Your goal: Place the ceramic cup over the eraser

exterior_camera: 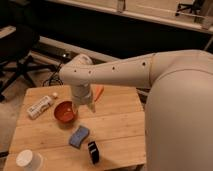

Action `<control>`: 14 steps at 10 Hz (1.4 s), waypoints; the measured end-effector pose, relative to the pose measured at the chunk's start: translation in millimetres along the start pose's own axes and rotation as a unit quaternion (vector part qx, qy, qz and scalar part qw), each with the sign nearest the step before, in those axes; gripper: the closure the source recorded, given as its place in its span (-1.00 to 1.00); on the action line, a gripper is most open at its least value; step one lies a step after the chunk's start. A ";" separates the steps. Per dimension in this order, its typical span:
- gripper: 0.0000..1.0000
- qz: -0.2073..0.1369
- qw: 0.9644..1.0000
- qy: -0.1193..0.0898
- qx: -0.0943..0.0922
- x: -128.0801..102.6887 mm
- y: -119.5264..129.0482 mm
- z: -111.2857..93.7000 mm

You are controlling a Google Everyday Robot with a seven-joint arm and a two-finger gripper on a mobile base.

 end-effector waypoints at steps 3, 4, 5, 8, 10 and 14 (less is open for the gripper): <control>-0.30 0.000 1.000 0.000 0.000 0.0 0.0 0.0; -0.30 0.000 1.000 0.000 0.000 0.0 0.0 0.0; -0.30 0.000 1.000 0.000 0.000 0.0 0.0 0.0; -0.30 0.000 1.000 0.000 0.000 0.0 0.0 0.0; -0.30 0.000 1.000 0.000 0.000 0.3 -0.2 0.3; -0.30 0.004 0.999 -0.046 0.010 6.2 -16.8 -2.0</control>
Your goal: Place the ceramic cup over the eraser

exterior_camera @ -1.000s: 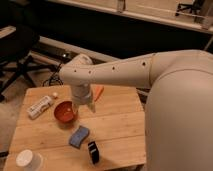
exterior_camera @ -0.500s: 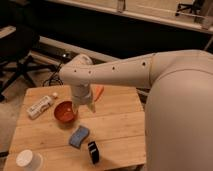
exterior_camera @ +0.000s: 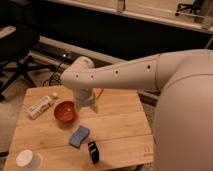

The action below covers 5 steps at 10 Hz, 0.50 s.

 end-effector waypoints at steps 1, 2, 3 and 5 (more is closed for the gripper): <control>-0.30 0.005 1.000 -0.014 -0.001 6.7 -6.4 0.3; -0.30 0.007 1.000 -0.020 -0.006 15.5 -11.6 2.9; -0.30 0.006 1.000 -0.022 -0.009 23.5 -14.8 6.1; -0.30 0.002 1.000 -0.021 -0.019 47.5 -22.5 13.3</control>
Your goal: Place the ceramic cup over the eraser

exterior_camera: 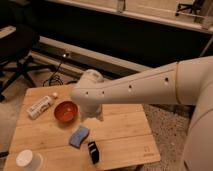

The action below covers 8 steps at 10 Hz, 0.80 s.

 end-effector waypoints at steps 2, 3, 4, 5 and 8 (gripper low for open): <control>-0.30 -0.008 1.000 0.000 -0.009 16.2 -2.9 0.6; -0.30 -0.013 1.000 0.000 -0.014 25.5 -4.6 0.8; -0.30 -0.020 1.000 0.000 -0.019 34.9 -5.5 1.9; -0.30 -0.026 0.999 0.000 -0.025 41.3 -5.0 2.4; -0.30 -0.055 0.998 0.002 -0.044 72.7 2.2 7.9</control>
